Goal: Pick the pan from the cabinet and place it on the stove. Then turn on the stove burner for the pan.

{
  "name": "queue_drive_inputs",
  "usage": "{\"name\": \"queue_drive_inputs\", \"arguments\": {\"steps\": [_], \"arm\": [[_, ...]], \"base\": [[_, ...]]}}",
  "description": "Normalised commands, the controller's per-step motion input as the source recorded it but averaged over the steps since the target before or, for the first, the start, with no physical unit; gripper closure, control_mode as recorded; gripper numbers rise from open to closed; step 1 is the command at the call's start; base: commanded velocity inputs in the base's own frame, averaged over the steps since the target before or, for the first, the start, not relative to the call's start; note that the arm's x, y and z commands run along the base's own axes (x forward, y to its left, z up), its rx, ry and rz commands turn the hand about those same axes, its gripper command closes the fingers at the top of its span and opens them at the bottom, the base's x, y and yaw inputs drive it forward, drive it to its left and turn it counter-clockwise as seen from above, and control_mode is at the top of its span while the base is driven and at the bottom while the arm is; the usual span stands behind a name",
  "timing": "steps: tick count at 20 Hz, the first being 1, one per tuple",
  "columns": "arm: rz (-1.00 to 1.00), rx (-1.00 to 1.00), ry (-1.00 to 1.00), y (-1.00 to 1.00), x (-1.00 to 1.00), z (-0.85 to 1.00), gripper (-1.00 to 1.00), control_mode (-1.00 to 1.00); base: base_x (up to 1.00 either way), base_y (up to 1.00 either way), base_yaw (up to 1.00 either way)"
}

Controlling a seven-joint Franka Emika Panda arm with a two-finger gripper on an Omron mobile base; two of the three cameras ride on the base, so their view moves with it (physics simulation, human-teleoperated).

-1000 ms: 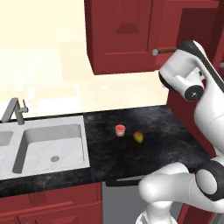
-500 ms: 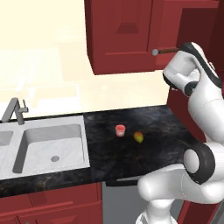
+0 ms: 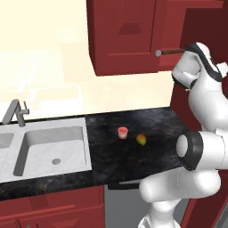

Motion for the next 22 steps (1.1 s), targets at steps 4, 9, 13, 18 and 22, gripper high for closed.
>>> {"name": "queue_drive_inputs", "arguments": {"steps": [4, 9, 13, 18, 22], "arm": [[-0.19, 0.07, -0.06, -0.44, -0.43, 0.00, -1.00, -1.00], [-0.02, 0.11, -0.28, 0.05, -0.61, 0.17, -1.00, -1.00], [0.01, 0.11, -0.42, 0.46, -0.55, 0.31, -1.00, -1.00], [0.01, 0.22, -0.37, 0.47, -0.62, 0.14, -1.00, -1.00], [-0.04, 0.17, -0.27, 0.67, -0.75, 0.34, -1.00, -1.00]], "base": [[0.00, 0.00, 0.00], [0.00, 0.00, 0.00], [0.00, 0.00, 0.00], [0.00, 0.00, 0.00], [0.00, 0.00, 0.00]]}}
